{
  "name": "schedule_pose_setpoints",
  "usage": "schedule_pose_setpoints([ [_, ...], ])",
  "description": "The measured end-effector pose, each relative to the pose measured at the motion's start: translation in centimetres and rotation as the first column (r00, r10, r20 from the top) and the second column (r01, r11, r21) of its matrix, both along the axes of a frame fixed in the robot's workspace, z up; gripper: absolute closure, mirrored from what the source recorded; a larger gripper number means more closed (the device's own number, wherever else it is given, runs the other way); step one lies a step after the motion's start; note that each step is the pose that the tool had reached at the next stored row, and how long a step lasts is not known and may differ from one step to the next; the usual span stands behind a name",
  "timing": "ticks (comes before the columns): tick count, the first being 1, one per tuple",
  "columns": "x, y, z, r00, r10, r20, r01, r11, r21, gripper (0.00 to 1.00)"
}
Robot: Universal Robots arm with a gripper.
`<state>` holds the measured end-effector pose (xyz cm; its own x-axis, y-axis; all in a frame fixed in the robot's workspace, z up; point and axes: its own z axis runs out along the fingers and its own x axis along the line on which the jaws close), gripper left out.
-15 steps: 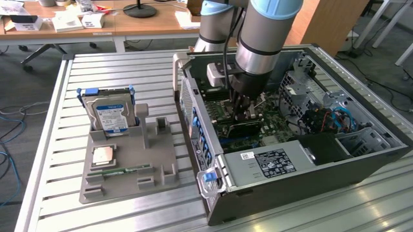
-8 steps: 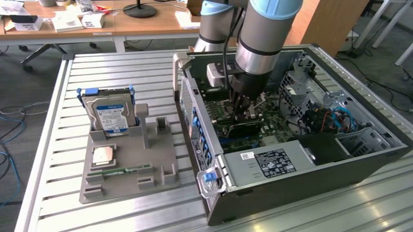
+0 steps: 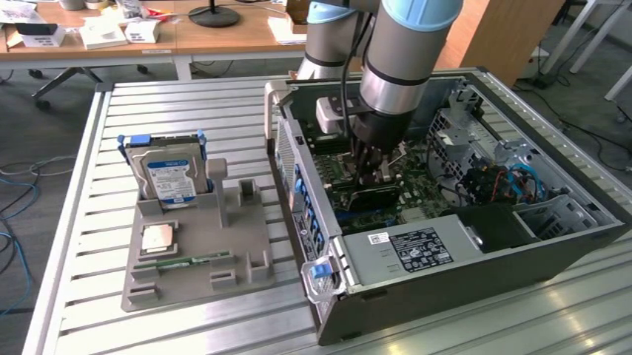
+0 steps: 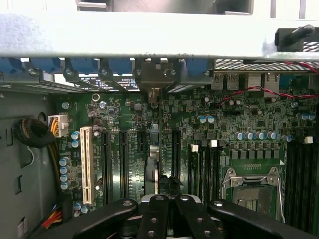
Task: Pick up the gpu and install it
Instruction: 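Press down on the gpu until it lock into place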
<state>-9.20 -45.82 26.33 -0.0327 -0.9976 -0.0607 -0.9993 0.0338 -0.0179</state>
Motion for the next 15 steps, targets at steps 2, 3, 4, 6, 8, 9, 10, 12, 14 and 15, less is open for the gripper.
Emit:
schedule_pose_setpoints([
  [2, 0.00, 0.00, 0.00, 1.0000, 0.000, -0.0002, 0.000, 1.0000, -0.0002, 0.89],
  [3, 0.00, 0.00, 0.00, 1.0000, 0.000, -0.0002, 0.000, 1.0000, -0.0001, 0.89],
  [4, 0.00, 0.00, 0.00, 1.0000, 0.000, -0.0001, 0.000, 1.0000, -0.0003, 0.89],
  [6, -0.06, -0.01, -0.04, 1.0000, 0.000, -0.0002, 0.000, 1.0000, -0.0009, 0.89],
  [8, -0.12, -0.01, -0.13, 1.0000, 0.000, -0.0006, 0.000, 1.0000, -0.0011, 0.89],
  [9, -0.12, -0.01, -0.13, 1.0000, 0.000, -0.0005, 0.000, 1.0000, -0.0010, 0.89],
  [10, -0.12, -0.01, -0.14, 1.0000, 0.000, -0.0005, 0.000, 1.0000, -0.0008, 0.89],
  [12, -0.12, 0.00, -0.16, 1.0000, 0.000, -0.0003, 0.000, 1.0000, -0.0004, 0.89],
  [14, -0.15, 0.01, -0.26, 1.0000, 0.000, -0.0007, 0.000, 1.0000, 0.0003, 0.89],
  [15, -0.17, 0.00, -0.31, 1.0000, 0.000, -0.0004, 0.000, 1.0000, -0.0003, 0.89],
])
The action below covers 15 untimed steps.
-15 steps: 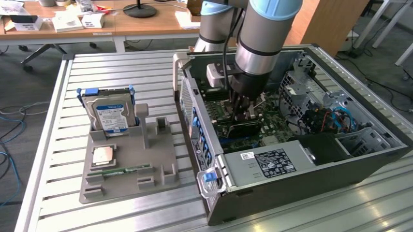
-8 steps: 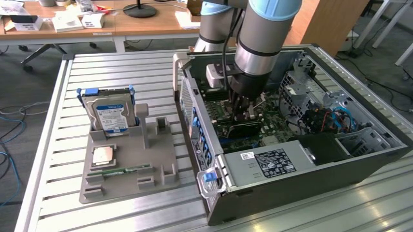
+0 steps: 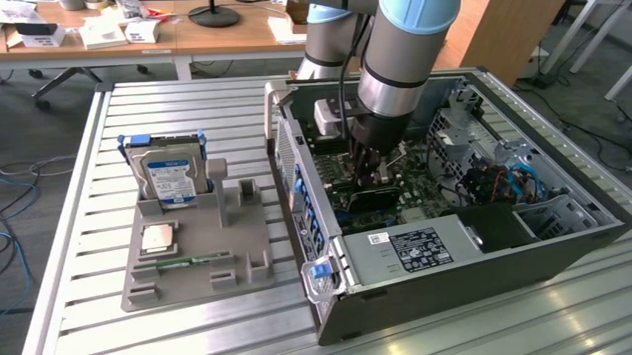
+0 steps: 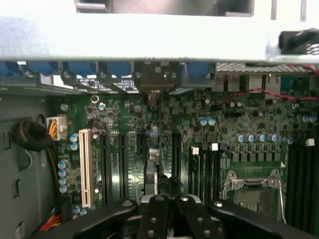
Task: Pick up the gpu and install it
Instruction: 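Press down on the gpu until it lock into place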
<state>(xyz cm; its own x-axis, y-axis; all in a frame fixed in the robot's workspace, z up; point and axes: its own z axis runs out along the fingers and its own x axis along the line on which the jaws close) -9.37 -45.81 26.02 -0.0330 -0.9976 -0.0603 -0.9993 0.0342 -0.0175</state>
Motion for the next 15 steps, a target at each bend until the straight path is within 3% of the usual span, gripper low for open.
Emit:
schedule_pose_setpoints([
  [15, 0.01, -0.01, -0.01, 1.0000, 0.000, 0.0002, 0.000, 1.0000, -0.0001, 0.89],
])
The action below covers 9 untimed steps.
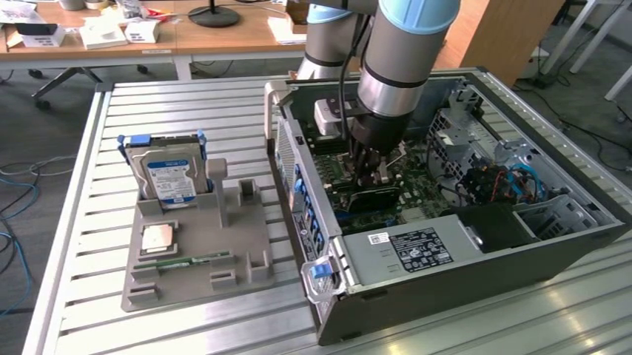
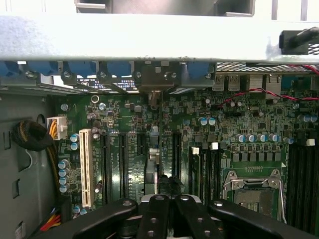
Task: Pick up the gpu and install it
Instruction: 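Press down on the gpu until it lock into place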
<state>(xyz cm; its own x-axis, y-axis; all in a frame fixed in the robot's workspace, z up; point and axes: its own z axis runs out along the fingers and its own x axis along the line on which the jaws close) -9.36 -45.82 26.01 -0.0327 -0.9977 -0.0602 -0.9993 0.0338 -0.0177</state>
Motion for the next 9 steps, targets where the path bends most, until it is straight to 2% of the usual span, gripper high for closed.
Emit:
schedule_pose_setpoints([
  [9, 0.00, 0.00, -0.02, 1.0000, 0.000, 0.0000, 0.000, 1.0000, -0.0002, 0.89],
])
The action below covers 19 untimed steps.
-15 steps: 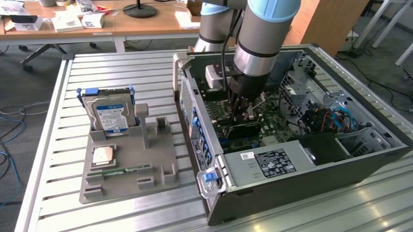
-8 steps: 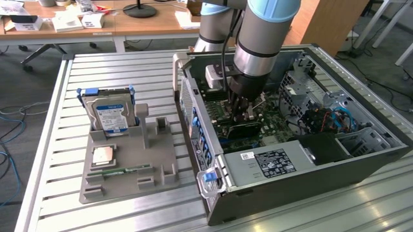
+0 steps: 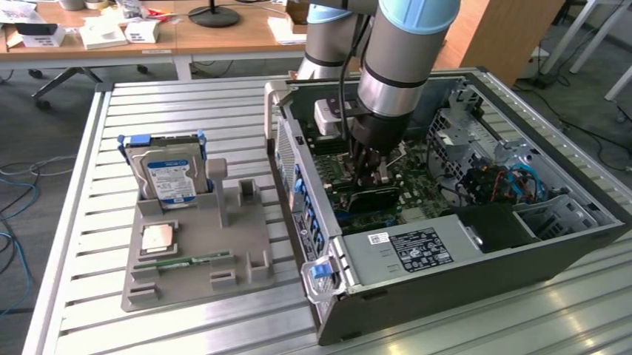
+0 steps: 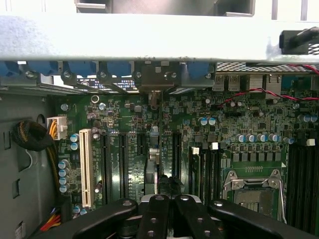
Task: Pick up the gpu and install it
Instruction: 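Press down on the gpu until it lock into place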
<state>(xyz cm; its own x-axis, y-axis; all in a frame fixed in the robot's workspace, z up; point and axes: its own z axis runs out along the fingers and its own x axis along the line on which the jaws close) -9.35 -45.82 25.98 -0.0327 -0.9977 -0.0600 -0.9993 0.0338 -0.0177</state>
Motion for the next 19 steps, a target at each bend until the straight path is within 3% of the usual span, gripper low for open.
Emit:
schedule_pose_setpoints([
  [6, 0.0, 0.00, 0.03, 1.0000, 0.000, 0.0001, 0.000, 1.0000, 0.0005, 0.89],
  [8, 0.0, 0.03, 0.30, 1.0000, 0.000, 0.0022, 0.000, 1.0000, 0.0036, 0.89],
  [10, 0.0, 0.00, 1.05, 1.0000, 0.000, 0.0000, 0.000, 1.0000, 0.0001, 0.89],
  [16, 0.0, 0.00, 3.14, 1.0000, 0.000, 0.0001, 0.000, 1.0000, 0.0003, 0.89],
  [19, 0.0, 0.00, 3.42, 1.0000, 0.000, 0.0001, 0.000, 1.0000, 0.0005, 0.89],
])
